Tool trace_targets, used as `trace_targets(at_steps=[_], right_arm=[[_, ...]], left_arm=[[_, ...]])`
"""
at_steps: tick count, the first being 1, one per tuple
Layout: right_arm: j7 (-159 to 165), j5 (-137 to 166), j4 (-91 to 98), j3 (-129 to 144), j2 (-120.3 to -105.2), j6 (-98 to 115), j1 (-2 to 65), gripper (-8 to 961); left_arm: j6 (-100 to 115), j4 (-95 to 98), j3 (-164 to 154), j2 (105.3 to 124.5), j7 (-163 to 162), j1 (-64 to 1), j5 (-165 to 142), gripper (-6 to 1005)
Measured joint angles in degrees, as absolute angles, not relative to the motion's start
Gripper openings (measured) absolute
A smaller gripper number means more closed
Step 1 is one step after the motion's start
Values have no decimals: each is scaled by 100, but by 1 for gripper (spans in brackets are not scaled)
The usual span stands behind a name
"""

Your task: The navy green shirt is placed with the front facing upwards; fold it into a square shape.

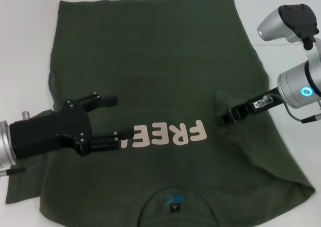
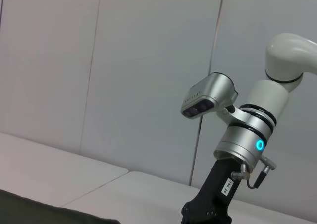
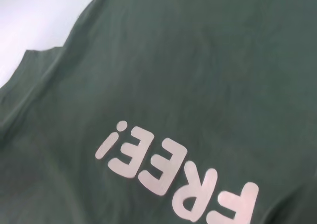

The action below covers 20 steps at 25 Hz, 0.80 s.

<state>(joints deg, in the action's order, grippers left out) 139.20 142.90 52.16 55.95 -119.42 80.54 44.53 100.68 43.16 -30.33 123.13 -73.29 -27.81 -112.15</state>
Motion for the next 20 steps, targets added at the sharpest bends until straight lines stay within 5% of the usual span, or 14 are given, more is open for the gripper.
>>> trace_targets(at_steps=[6, 11, 20], right_arm=[[13968, 14300, 5197, 5624, -11947, 8004, 4477, 66], [13873, 14126, 5240, 5431, -11903, 8060, 4445, 293], [12021, 12309, 5277, 4201, -11596, 8907, 3869, 791]], left_arm=[[10064, 4317, -3033, 12321, -7304, -2741, -11215, 934], [10067, 4323, -3027, 12322, -7298, -2733, -11215, 933], [10072, 4333, -3024, 12323, -7359, -2733, -11208, 933]])
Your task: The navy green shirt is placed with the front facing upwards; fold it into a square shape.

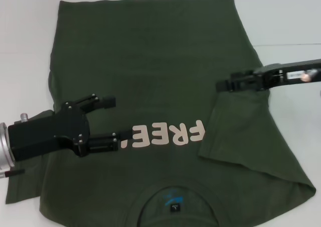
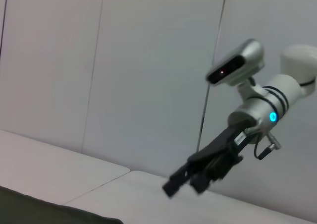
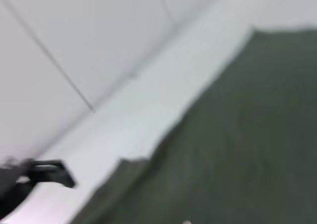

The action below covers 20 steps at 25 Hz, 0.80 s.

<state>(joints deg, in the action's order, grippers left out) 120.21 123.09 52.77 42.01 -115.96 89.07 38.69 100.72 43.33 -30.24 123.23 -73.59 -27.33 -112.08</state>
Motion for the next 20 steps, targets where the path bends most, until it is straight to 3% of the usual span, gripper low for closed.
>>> trace_targets(at_steps=[5, 10, 15, 20], right_arm=[[9831, 11255, 5225, 4056, -11644, 9452, 3170, 861], [8083, 11121, 5211, 4052, -11836, 10137, 2661, 931], [7053, 11123, 5033, 4119, -11957, 10608, 2317, 930], [6894, 11094, 4851, 4113, -11966, 10597, 2314, 930]], left_arm=[[10067, 4325, -2919, 12322, -7457, -2745, -11187, 933], [10031, 4329, -2790, 12298, -7759, -2761, -11105, 934], [10038, 4503, -2728, 12273, -8254, -2681, -11196, 934], [10070, 5482, -2754, 12360, -9422, -2423, -11805, 934]])
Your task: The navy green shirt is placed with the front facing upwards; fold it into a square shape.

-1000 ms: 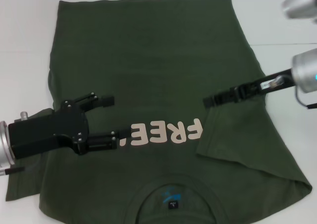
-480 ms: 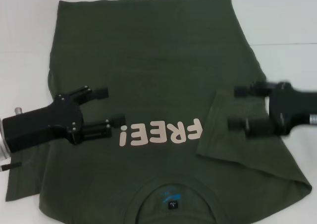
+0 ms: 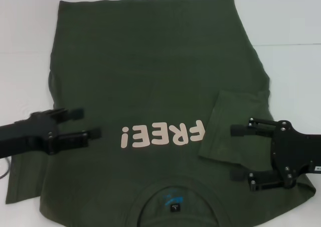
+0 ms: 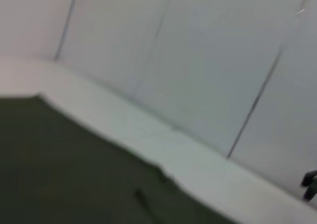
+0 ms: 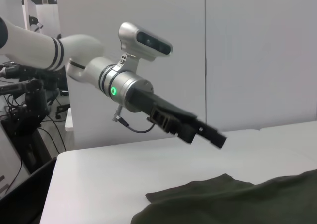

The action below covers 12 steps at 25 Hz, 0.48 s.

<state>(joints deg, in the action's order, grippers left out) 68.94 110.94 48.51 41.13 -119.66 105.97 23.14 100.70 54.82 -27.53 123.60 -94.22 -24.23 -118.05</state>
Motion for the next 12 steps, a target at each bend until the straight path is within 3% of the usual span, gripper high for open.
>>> trace_targets(at_steps=[12], right_arm=[[6356, 11106, 3927, 4147, -11984, 10207, 2795, 928]], left_arm=[[10249, 7837, -2524, 12387, -12480, -2040, -13232, 934]])
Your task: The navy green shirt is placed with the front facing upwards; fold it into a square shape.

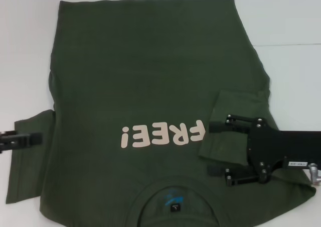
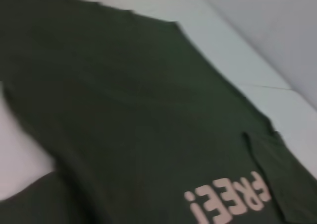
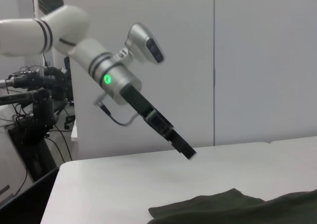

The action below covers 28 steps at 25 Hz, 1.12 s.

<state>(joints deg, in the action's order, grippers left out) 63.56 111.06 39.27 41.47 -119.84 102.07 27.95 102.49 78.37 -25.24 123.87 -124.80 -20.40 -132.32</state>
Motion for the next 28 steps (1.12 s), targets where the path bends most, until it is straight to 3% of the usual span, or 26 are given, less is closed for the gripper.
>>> trace_targets(at_steps=[9, 28], right_arm=[[6181, 11097, 3581, 4174, -11994, 10058, 3051, 927], [6098, 11087, 3337, 4219, -11994, 9832, 3112, 927]], left_arm=[[10977, 8796, -2476, 12340, -14058, -2145, -14467, 933], [10389, 7440, -2126, 12208, -14362, -2265, -14718, 934]])
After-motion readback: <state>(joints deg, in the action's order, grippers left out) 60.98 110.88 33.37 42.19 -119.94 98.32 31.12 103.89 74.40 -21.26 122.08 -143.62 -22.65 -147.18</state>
